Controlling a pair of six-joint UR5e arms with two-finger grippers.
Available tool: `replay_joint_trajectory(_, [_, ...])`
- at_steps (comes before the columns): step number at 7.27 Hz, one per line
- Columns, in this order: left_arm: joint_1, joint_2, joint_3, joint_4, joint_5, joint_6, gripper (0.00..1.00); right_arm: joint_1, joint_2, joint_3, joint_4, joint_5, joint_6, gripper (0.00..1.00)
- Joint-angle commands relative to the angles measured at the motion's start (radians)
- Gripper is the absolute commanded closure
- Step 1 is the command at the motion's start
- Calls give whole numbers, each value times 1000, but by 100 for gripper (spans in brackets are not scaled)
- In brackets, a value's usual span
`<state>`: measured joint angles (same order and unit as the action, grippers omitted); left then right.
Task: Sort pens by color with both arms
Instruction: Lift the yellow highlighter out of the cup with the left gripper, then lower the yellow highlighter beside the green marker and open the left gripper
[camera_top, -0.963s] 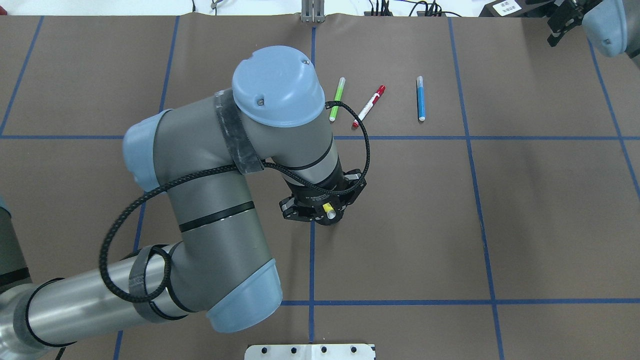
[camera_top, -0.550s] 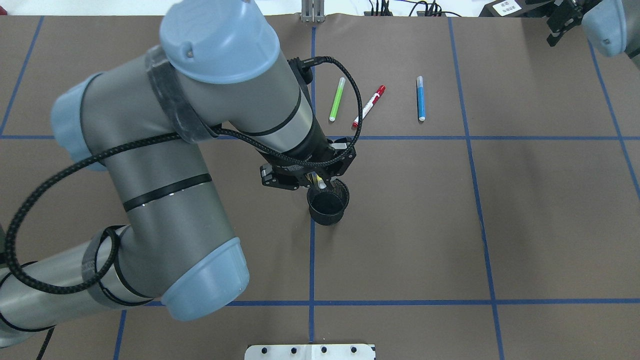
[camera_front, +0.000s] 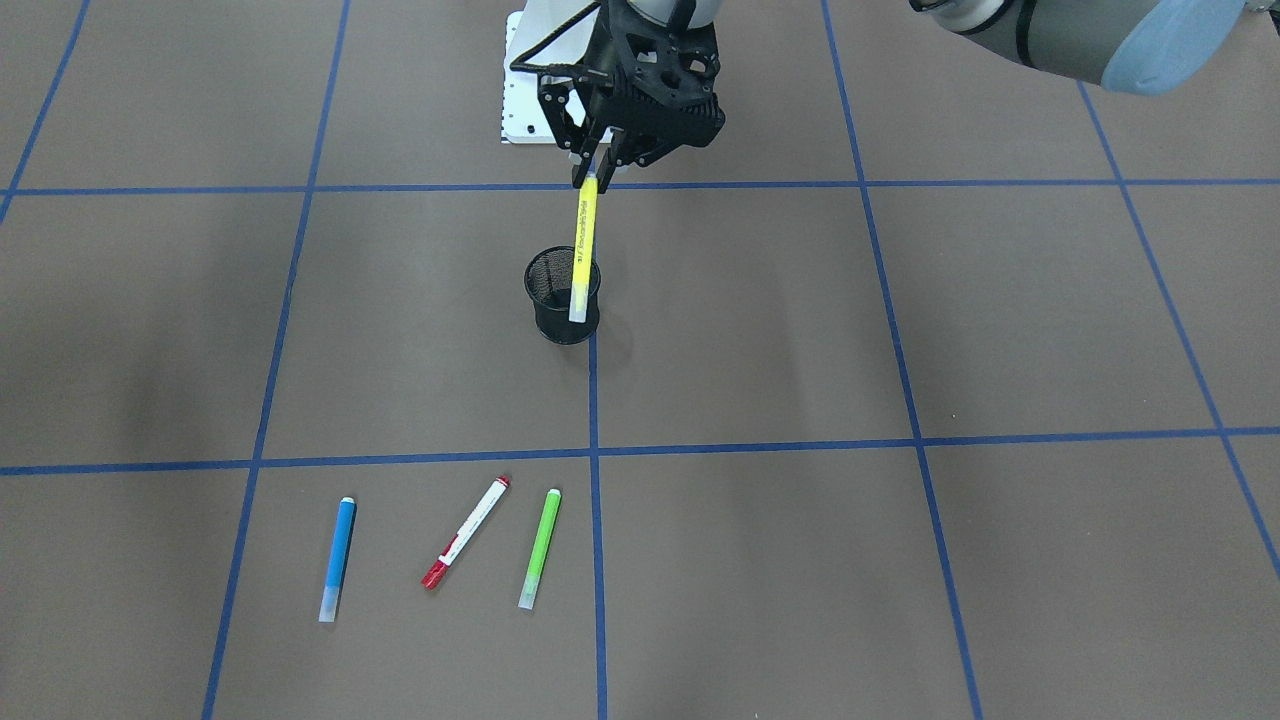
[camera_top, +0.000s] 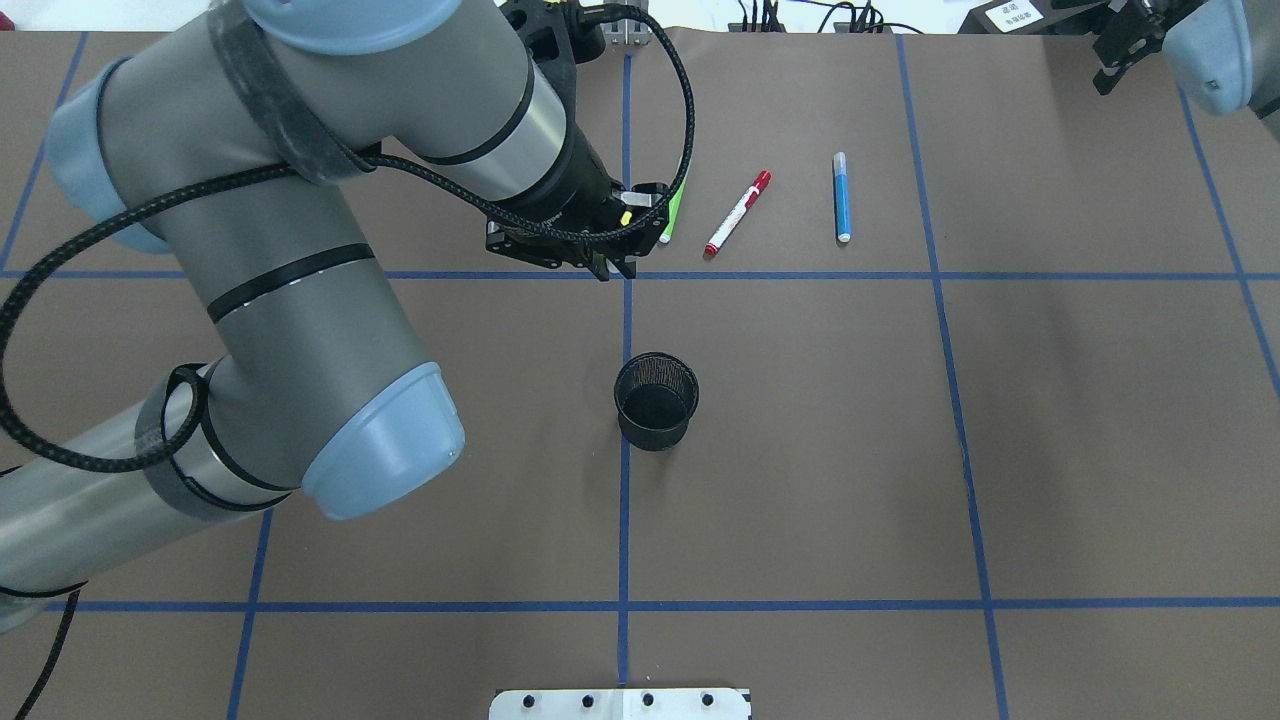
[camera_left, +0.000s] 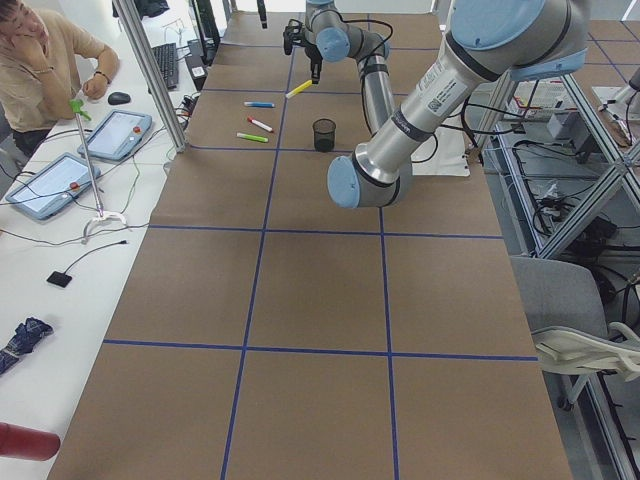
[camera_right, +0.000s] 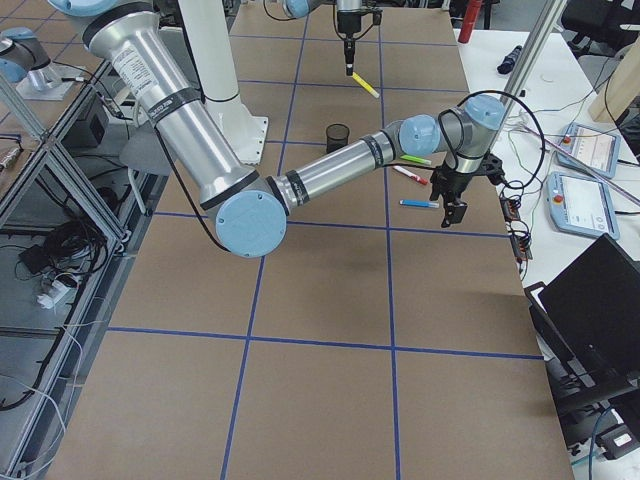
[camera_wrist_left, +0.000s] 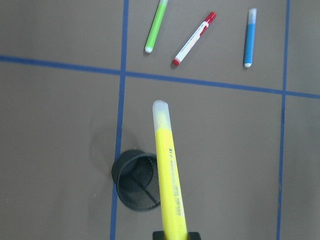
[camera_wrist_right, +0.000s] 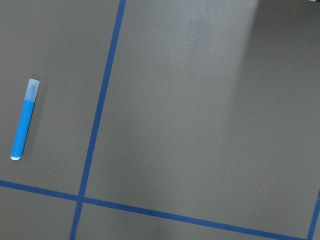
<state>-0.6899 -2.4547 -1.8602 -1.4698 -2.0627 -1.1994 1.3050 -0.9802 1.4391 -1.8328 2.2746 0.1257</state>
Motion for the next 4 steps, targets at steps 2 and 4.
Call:
replay_joint_trajectory(2, [-42,39,188,-330,85,200,100,-3,-2,-2,3,-1,5,1])
replay_joint_trajectory(4, [-86,39,336,-510,94,248,100,-3,-2,-2,1,-1,5,1])
